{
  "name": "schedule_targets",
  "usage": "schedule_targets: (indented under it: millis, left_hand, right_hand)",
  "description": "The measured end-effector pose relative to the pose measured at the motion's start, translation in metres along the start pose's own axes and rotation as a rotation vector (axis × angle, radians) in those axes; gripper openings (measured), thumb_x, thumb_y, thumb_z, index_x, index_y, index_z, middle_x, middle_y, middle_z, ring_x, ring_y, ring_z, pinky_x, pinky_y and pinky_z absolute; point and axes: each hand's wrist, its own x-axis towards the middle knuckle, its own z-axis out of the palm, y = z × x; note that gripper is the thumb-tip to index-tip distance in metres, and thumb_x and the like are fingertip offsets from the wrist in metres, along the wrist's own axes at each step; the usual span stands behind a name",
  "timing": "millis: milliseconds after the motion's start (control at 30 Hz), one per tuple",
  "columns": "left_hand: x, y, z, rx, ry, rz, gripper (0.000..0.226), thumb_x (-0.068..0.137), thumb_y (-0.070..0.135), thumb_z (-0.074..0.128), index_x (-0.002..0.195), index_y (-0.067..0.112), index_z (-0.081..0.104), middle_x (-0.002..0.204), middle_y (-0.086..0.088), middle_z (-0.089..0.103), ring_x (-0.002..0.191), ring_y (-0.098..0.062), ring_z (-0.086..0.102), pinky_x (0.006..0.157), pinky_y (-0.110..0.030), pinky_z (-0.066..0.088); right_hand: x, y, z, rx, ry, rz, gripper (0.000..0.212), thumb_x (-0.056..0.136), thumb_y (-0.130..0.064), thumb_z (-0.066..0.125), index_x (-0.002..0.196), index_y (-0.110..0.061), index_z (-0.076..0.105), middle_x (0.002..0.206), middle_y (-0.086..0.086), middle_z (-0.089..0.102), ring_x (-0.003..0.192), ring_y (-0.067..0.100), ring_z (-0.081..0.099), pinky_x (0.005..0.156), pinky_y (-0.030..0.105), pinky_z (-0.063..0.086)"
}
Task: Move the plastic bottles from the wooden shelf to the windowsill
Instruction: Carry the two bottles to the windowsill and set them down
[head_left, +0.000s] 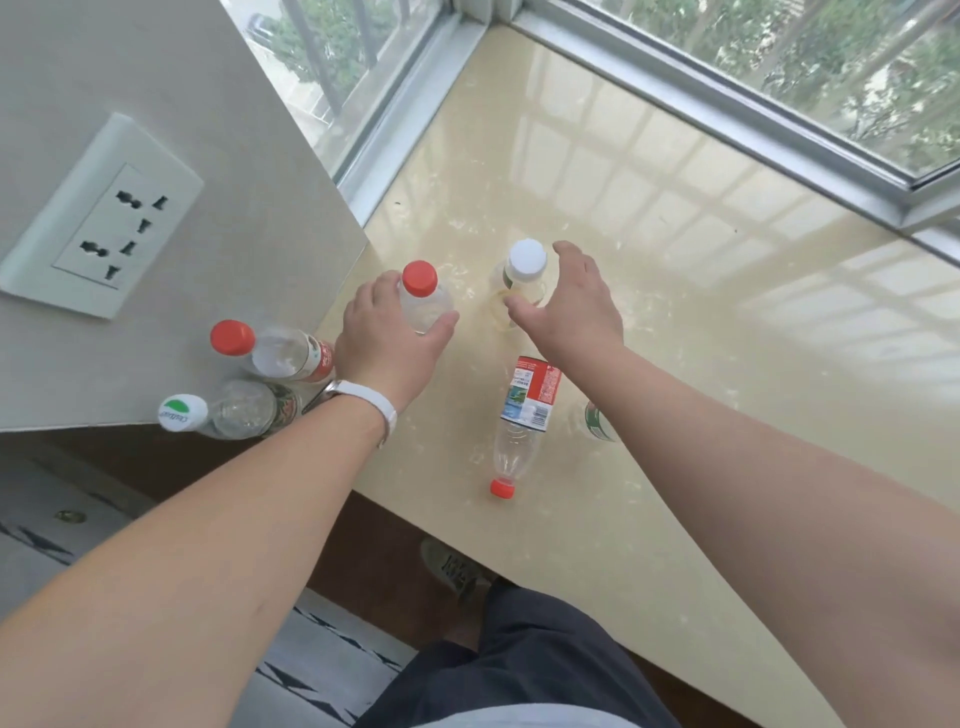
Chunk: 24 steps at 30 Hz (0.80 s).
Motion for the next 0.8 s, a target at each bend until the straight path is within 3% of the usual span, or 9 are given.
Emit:
schedule_targets:
  millis: [167, 300, 433, 633, 800]
  left_hand:
    - [0.014, 0.004, 0.004, -0.159, 0.042, -0.090, 0.054, 0.084, 0.053, 0.069, 0.123, 0.018, 0.054, 0.120, -0.004, 0.056, 0.114, -0.027, 0.054, 0.085, -0.032, 0.038]
    - [0.019, 0.003, 0.005, -0.248, 0.056, -0.115, 0.052, 0.084, 0.050, 0.070, 0.124, 0.020, 0.056, 0.119, -0.001, 0.057, 0.111, -0.024, 0.055, 0.090, -0.035, 0.045]
    - [0.019, -0.001, 0.003, -0.306, 0.095, -0.153, 0.042, 0.083, 0.048, 0.070, 0.112, 0.021, 0.057, 0.111, 0.003, 0.055, 0.098, -0.018, 0.053, 0.081, -0.030, 0.040]
    - [0.015, -0.012, -0.013, -0.401, 0.192, -0.193, 0.043, 0.084, 0.039, 0.073, 0.118, 0.019, 0.056, 0.117, 0.003, 0.053, 0.099, -0.012, 0.048, 0.085, -0.025, 0.036]
    - [0.017, -0.025, -0.024, -0.502, 0.286, -0.304, 0.043, 0.085, 0.031, 0.073, 0.122, 0.017, 0.057, 0.125, -0.003, 0.059, 0.112, -0.019, 0.056, 0.098, -0.030, 0.042]
  right_hand:
    - [0.019, 0.002, 0.013, 0.113, -0.059, 0.019, 0.077, 0.079, -0.049, 0.071, 0.143, -0.025, 0.034, 0.140, 0.000, 0.045, 0.120, 0.023, 0.050, 0.082, 0.034, 0.041]
    - [0.025, 0.003, 0.022, 0.153, -0.095, 0.046, 0.068, 0.077, -0.041, 0.072, 0.135, -0.023, 0.042, 0.128, 0.001, 0.051, 0.112, 0.022, 0.053, 0.081, 0.036, 0.045]
    - [0.025, 0.001, 0.027, 0.190, -0.083, 0.043, 0.060, 0.077, -0.036, 0.070, 0.130, -0.020, 0.046, 0.121, 0.001, 0.053, 0.108, 0.023, 0.054, 0.083, 0.039, 0.047]
    - [0.023, -0.011, 0.036, 0.192, -0.068, -0.005, 0.059, 0.077, -0.038, 0.068, 0.130, -0.022, 0.046, 0.119, -0.002, 0.053, 0.102, 0.021, 0.054, 0.075, 0.034, 0.043]
    - [0.028, -0.040, 0.055, 0.241, -0.124, -0.095, 0.062, 0.077, -0.039, 0.069, 0.132, -0.023, 0.046, 0.122, -0.004, 0.053, 0.104, 0.019, 0.054, 0.078, 0.033, 0.044]
